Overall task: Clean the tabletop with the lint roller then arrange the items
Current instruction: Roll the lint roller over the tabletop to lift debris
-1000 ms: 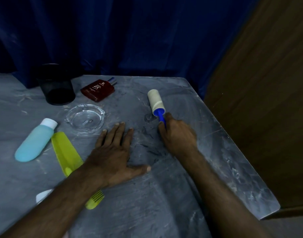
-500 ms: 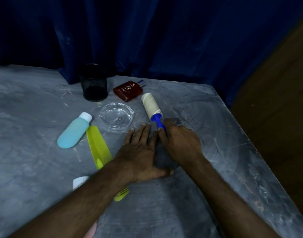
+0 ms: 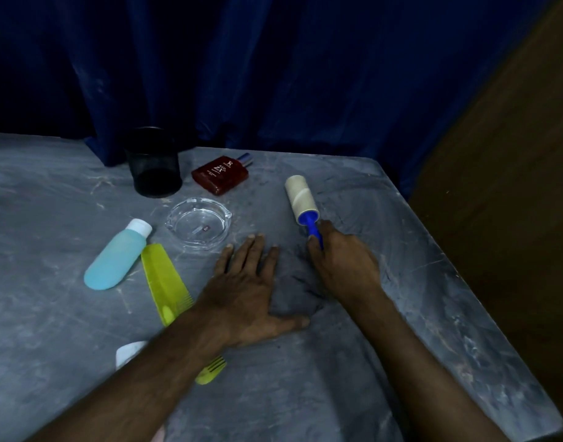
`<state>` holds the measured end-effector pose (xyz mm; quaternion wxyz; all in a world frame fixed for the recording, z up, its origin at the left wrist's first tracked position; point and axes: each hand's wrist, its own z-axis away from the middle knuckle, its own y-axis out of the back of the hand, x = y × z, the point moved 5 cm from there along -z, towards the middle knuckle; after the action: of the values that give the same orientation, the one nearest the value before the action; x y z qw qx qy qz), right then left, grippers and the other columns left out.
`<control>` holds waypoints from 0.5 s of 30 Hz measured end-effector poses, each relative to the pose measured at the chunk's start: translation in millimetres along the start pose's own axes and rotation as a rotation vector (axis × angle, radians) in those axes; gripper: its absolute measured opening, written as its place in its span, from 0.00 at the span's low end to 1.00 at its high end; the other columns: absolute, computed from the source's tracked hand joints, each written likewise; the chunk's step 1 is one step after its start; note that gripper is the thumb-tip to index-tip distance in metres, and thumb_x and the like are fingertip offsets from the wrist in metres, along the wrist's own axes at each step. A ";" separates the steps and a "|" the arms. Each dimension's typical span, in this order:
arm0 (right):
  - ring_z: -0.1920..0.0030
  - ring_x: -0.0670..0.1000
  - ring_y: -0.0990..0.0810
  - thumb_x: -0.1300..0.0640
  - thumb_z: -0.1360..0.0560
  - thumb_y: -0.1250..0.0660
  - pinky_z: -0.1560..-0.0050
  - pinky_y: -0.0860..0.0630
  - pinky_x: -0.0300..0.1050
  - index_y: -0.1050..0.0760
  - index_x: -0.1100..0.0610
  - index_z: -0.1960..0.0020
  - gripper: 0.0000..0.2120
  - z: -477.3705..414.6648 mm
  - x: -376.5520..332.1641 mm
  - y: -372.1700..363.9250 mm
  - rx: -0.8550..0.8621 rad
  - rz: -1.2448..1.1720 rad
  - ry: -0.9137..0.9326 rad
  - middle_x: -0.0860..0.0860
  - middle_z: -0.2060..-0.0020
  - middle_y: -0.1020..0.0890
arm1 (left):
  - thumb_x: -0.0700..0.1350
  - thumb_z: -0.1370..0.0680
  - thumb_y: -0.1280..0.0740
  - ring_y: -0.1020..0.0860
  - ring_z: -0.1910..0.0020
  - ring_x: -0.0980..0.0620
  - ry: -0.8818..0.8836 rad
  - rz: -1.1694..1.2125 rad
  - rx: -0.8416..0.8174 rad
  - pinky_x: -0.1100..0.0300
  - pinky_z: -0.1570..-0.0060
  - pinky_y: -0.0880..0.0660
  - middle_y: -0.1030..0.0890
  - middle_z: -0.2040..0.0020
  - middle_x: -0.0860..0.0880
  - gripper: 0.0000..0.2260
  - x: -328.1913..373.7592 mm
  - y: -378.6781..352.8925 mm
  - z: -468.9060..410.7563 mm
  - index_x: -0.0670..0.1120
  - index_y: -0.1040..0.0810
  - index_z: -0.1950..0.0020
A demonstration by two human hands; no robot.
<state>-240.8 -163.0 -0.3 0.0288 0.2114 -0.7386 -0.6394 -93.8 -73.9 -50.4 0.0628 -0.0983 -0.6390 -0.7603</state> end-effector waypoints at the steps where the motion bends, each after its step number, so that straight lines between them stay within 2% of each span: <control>1: 0.50 0.65 0.17 0.46 0.16 0.43 0.56 0.26 0.53 0.28 0.56 0.36 0.17 -1.3 9.9 2.2 0.000 -0.001 -0.034 0.61 0.52 0.15 | 0.84 0.32 0.47 0.67 0.15 0.47 0.001 0.002 -0.005 0.44 0.18 0.66 0.67 0.14 0.45 0.59 -0.3 -0.1 0.2 0.51 0.65 0.14; 4: 0.50 0.64 0.17 0.46 0.16 0.43 0.58 0.33 0.50 0.28 0.58 0.38 0.17 -1.8 41.1 10.2 0.013 0.002 -0.131 0.61 0.52 0.16 | 0.85 0.32 0.47 0.67 0.15 0.48 0.004 -0.003 -0.008 0.44 0.18 0.66 0.68 0.14 0.46 0.59 -0.1 0.6 0.5 0.51 0.66 0.14; 6: 0.54 0.62 0.18 0.46 0.16 0.43 0.60 0.33 0.48 0.27 0.58 0.40 0.17 0.5 59.8 17.1 0.032 0.004 -0.187 0.59 0.56 0.16 | 0.85 0.32 0.48 0.67 0.15 0.48 0.005 -0.014 -0.009 0.44 0.18 0.66 0.68 0.14 0.46 0.59 0.0 0.6 0.4 0.51 0.66 0.14; 9: 0.65 0.51 0.24 0.45 0.16 0.43 0.67 0.33 0.45 0.28 0.58 0.43 0.16 5.6 87.5 24.3 0.036 -0.003 -0.268 0.49 0.65 0.24 | 0.85 0.32 0.48 0.67 0.15 0.48 0.004 -0.013 -0.013 0.45 0.18 0.66 0.68 0.15 0.46 0.59 -0.4 0.3 0.1 0.51 0.66 0.14; 11: 0.68 0.45 0.30 0.46 0.15 0.43 0.70 0.38 0.42 0.28 0.57 0.44 0.14 10.2 105.3 30.6 0.034 0.015 -0.320 0.47 0.66 0.28 | 0.85 0.33 0.49 0.68 0.15 0.48 0.003 -0.021 -0.014 0.45 0.18 0.66 0.69 0.15 0.47 0.59 -0.7 0.0 0.1 0.51 0.66 0.14; 15: 0.68 0.45 0.32 0.47 0.15 0.42 0.69 0.40 0.43 0.29 0.56 0.48 0.12 22.8 135.9 47.6 0.059 0.039 -0.389 0.47 0.67 0.30 | 0.85 0.33 0.50 0.68 0.15 0.48 -0.002 -0.031 -0.019 0.45 0.18 0.66 0.69 0.15 0.46 0.59 -1.3 -0.4 0.1 0.51 0.68 0.15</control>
<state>-384.5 -184.8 10.1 -0.1083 0.0701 -0.7528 -0.6455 -92.6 -73.7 -51.0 0.0495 -0.0895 -0.6332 -0.7672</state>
